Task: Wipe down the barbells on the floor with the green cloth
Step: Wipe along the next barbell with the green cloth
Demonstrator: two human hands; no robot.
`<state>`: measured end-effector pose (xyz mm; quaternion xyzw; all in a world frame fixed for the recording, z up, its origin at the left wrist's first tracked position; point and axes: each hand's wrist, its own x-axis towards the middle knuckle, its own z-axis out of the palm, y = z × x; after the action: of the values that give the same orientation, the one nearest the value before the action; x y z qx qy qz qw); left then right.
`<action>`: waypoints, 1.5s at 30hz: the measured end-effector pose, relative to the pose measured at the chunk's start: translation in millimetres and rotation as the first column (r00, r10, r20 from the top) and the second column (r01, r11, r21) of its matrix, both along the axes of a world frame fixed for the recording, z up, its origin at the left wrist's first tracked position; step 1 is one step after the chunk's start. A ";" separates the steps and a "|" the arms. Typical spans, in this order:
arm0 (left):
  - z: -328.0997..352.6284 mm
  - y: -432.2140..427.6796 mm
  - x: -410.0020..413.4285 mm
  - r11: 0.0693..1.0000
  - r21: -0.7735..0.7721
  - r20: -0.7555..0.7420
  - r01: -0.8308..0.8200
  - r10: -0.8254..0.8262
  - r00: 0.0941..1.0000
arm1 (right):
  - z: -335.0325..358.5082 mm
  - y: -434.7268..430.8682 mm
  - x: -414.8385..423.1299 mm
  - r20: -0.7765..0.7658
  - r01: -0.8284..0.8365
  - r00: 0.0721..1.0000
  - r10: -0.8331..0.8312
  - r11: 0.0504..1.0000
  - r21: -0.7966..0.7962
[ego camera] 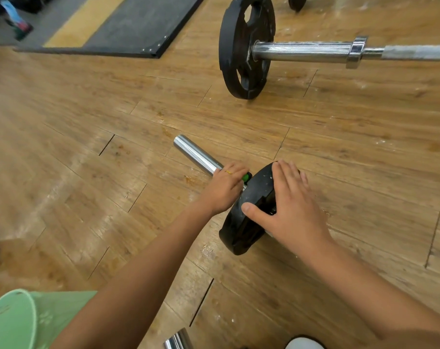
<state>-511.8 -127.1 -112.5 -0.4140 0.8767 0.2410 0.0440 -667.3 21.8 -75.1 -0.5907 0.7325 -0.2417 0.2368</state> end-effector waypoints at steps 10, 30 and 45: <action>1.3 -2.2 10.3 0.976 -0.022 -0.031 -0.216 0.216 0.976 | 3.1 12.2 21.9 -0.035 -0.028 0.999 0.028 1.000 0.002; 7.0 11.1 -1.2 0.983 -0.117 -0.046 -0.140 0.136 0.990 | -1.4 27.4 -22.6 -0.054 -0.134 0.989 0.135 0.991 0.027; 78.8 62.7 -11.2 0.902 -0.381 -0.329 -0.205 0.075 0.941 | -7.4 87.3 -87.5 -0.283 -0.150 0.939 0.195 0.973 0.176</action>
<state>-523.0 -64.4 -33.7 -0.4342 0.8711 0.1157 -0.1980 -754.8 109.2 -82.6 -0.6627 0.7213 -0.0717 0.1882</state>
